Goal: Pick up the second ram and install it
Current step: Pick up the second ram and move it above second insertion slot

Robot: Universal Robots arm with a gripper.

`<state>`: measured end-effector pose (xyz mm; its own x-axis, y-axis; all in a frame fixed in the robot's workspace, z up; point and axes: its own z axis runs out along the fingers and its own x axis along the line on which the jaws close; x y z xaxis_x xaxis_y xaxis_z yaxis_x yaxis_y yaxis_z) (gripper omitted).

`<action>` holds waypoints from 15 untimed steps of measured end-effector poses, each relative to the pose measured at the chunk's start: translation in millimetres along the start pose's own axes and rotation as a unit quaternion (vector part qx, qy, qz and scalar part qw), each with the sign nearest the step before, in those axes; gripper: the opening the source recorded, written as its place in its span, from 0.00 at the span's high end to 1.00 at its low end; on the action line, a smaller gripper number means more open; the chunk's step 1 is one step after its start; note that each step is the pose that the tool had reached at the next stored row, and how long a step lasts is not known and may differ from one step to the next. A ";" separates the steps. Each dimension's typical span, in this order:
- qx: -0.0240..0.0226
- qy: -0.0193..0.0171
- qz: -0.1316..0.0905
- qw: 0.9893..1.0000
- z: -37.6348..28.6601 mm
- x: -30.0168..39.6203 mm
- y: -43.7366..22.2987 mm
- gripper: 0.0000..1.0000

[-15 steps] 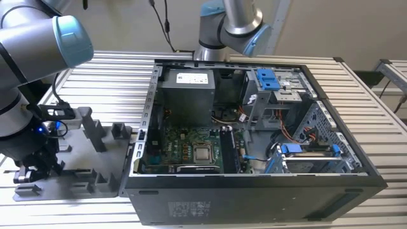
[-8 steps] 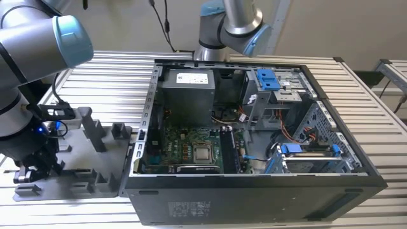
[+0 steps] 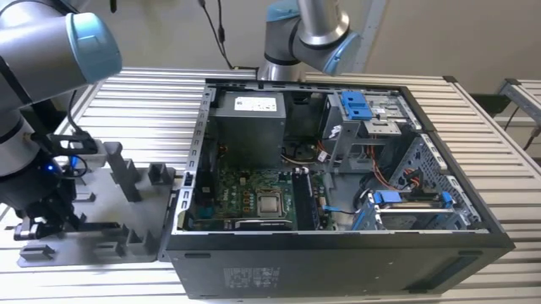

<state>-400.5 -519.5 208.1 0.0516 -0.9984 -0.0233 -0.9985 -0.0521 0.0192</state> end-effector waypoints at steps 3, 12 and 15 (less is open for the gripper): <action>0.000 0.000 0.000 1.000 -4.9 -0.1 0.1 0.86; 0.000 0.000 0.000 1.000 -19.1 -0.5 0.4 0.86; 0.000 0.000 0.000 1.000 -25.4 -0.6 0.4 0.86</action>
<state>-400.4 -519.5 233.5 0.0517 -0.9984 -0.0234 -0.9985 -0.0522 0.0191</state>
